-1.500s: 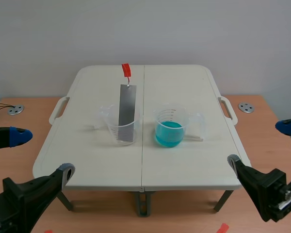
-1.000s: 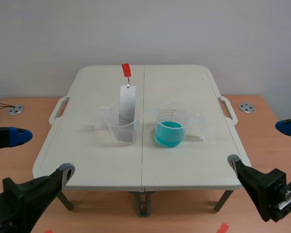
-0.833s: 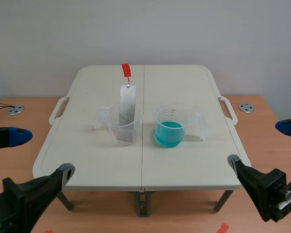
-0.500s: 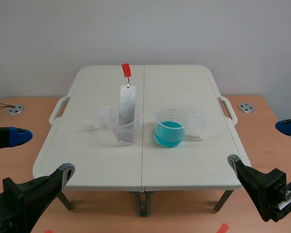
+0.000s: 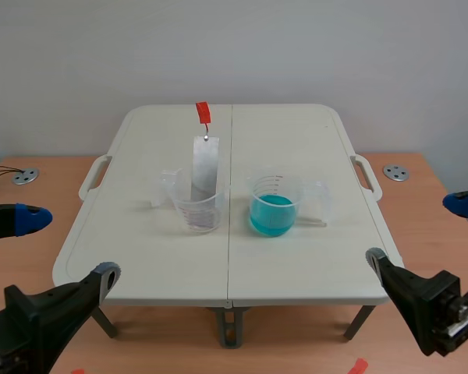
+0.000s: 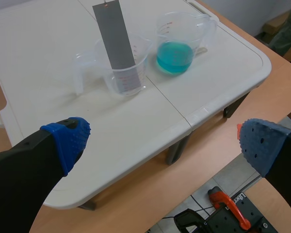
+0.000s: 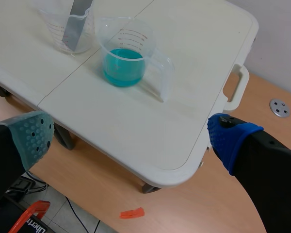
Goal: Hold the metal plate by the orange handle, dip it into the blue solution, take it out and point at it, then put the plate back in the beaker on the left.
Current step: 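Lift the metal plate out of the left beaker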
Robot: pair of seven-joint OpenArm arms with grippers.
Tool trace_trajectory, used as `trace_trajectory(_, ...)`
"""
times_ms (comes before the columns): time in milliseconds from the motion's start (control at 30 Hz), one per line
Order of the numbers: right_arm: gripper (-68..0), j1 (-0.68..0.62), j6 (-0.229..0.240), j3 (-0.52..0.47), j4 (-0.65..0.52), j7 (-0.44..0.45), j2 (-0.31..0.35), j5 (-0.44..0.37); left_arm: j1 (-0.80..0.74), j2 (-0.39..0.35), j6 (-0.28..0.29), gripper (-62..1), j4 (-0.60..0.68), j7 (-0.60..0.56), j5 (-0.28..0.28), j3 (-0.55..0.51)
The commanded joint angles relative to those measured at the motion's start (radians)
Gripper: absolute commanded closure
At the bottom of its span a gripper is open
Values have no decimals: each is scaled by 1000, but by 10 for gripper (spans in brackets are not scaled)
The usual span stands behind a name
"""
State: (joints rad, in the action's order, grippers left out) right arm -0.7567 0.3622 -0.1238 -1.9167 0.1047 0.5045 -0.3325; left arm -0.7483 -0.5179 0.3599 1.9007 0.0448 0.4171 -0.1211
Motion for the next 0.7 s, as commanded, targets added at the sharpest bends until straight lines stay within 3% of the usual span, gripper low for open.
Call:
trace_trajectory(0,-664,11,-2,-4,-14,17,0,-8,-2,5,-2,-623,9,-17,5,-3)
trace_trajectory(200,-663,31,7,6,-6,26,-1,-8,-2,5,-2,-623,9,-17,5,-3)
trace_trajectory(500,-664,160,13,91,71,34,-1,-12,-2,4,-2,-623,9,-18,-7,-3)
trace_trajectory(567,-664,190,13,101,79,52,-2,-14,-2,5,-1,-489,9,-18,-18,-3)
trace_trajectory(667,-663,240,18,112,79,52,-18,-19,-2,5,-1,-190,9,-17,-18,-3)
